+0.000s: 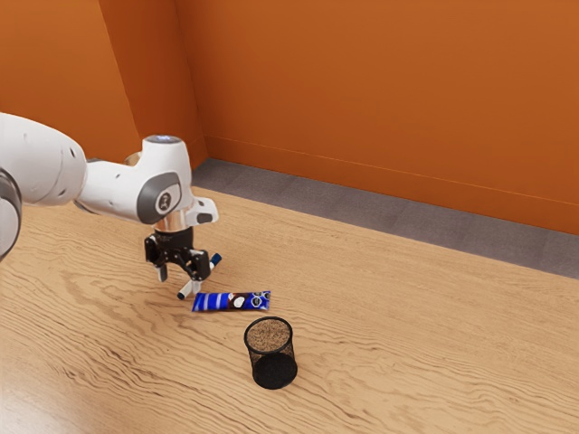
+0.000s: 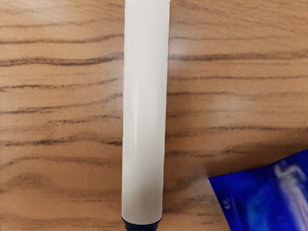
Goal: Put the marker into the pen holder.
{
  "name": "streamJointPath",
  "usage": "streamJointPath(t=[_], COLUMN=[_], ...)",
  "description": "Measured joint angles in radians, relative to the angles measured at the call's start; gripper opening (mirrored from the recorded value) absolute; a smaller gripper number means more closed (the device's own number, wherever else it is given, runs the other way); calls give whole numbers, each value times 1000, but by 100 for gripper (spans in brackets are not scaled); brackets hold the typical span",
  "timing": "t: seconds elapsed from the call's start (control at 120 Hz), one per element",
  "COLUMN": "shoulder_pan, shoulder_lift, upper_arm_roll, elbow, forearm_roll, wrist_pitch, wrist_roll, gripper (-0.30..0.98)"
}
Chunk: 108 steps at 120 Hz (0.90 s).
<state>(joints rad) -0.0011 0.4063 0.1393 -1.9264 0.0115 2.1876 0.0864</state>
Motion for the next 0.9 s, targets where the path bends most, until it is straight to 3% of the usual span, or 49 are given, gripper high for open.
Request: streamJointPath(t=[0.25, 0.625, 0.9], shoulder_pan=[22, 36, 36], shoulder_lift=[34, 62, 76], upper_arm_roll=[-1, -1, -6], elbow=[28, 36, 40], forearm_roll=[-18, -41, -49], wrist_pitch=[22, 29, 30], wrist_roll=[0, -1, -3], gripper=[51, 18, 12])
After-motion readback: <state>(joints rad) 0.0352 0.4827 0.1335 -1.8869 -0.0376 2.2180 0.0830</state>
